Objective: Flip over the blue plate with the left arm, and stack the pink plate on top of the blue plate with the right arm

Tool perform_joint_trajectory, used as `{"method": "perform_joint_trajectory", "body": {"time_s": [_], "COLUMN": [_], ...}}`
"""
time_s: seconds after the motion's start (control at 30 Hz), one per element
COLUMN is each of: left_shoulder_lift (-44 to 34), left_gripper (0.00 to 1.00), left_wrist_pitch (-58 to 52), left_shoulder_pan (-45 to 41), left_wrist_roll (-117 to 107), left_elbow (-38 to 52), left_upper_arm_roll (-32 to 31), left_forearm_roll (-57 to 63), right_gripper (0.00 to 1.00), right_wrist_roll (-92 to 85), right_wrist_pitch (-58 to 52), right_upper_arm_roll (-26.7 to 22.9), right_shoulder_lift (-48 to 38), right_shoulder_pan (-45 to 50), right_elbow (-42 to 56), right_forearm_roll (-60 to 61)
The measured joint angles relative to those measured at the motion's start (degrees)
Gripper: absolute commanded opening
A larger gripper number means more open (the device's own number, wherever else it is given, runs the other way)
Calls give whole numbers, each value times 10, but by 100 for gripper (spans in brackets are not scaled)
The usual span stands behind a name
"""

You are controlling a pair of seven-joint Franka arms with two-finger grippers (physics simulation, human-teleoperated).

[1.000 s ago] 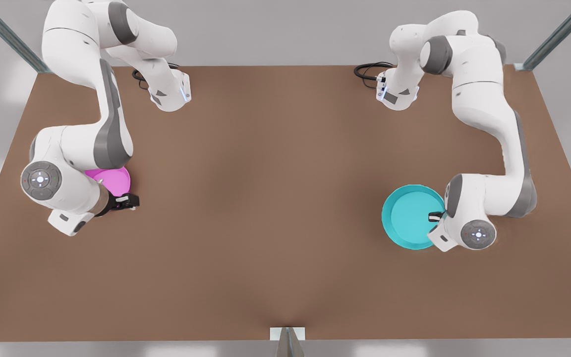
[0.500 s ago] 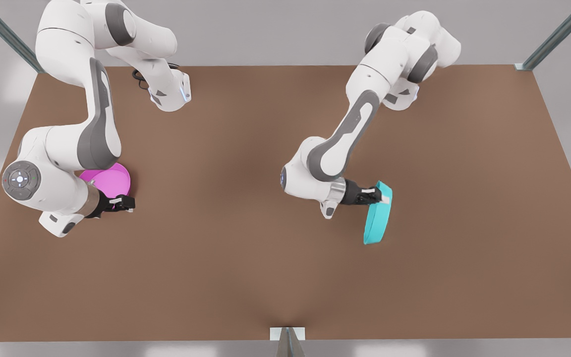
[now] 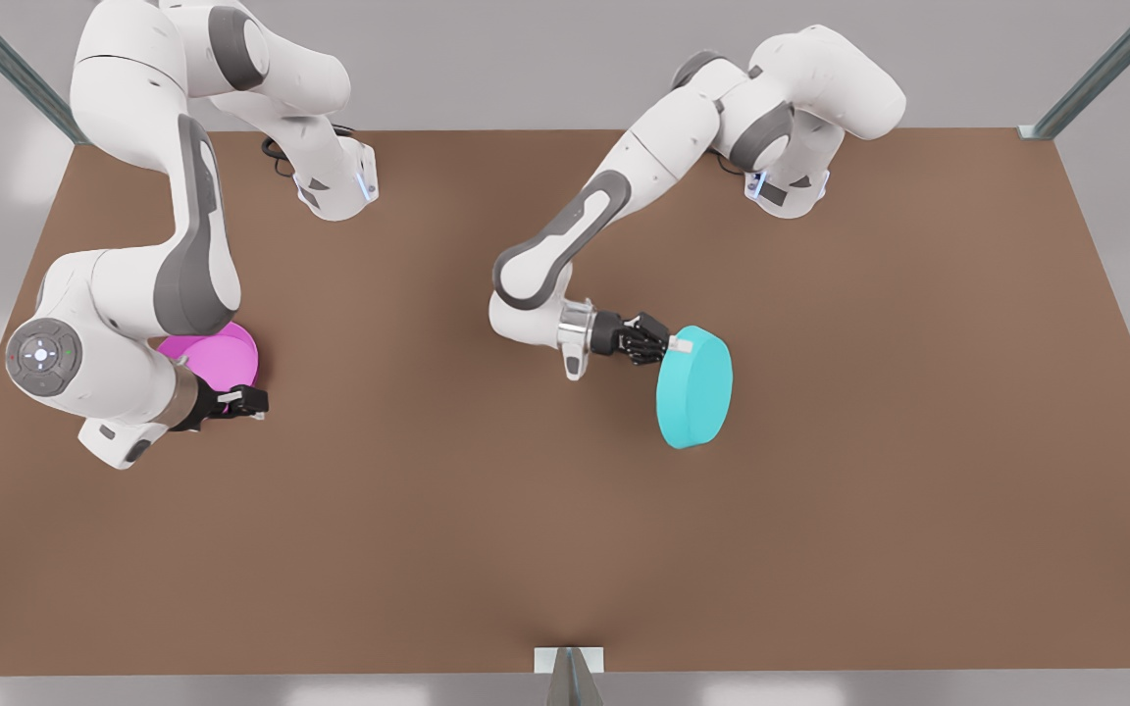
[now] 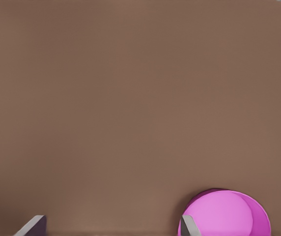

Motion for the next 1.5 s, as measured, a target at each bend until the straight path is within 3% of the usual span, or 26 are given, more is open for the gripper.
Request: {"method": "perform_joint_trajectory", "body": {"time_s": [0.17,0.27,0.9,0.93,0.97,1.0,1.27,1.5], "left_shoulder_lift": [31,42,79,79,79,79,80,80], "left_gripper": [21,21,21,38,93,100,100,100], "left_wrist_pitch": [0,0,1,1,2,4,-2,-19], "left_shoulder_pan": [-14,-18,-42,-42,-42,-42,-43,-43], "left_wrist_roll": [-27,-30,-35,-35,-35,-39,-48,-54], "left_elbow": [1,1,4,4,4,4,4,51], "left_upper_arm_roll": [1,0,-25,-25,-24,-24,-34,-78], "left_forearm_roll": [9,21,56,55,54,49,32,-38], "right_gripper": [100,100,100,100,100,100,100,100], "right_wrist_roll": [1,21,85,84,83,83,81,84], "right_wrist_pitch": [0,-7,-21,-20,-19,-19,-18,-18], "right_upper_arm_roll": [1,2,2,0,0,-1,-2,-2], "right_shoulder_lift": [0,0,10,10,10,10,10,11], "right_shoulder_pan": [3,52,72,71,69,68,61,65], "right_elbow": [-1,-6,-10,-7,-6,-6,-4,-5], "right_forearm_roll": [1,-2,-6,-5,-5,-5,-5,-6]}}
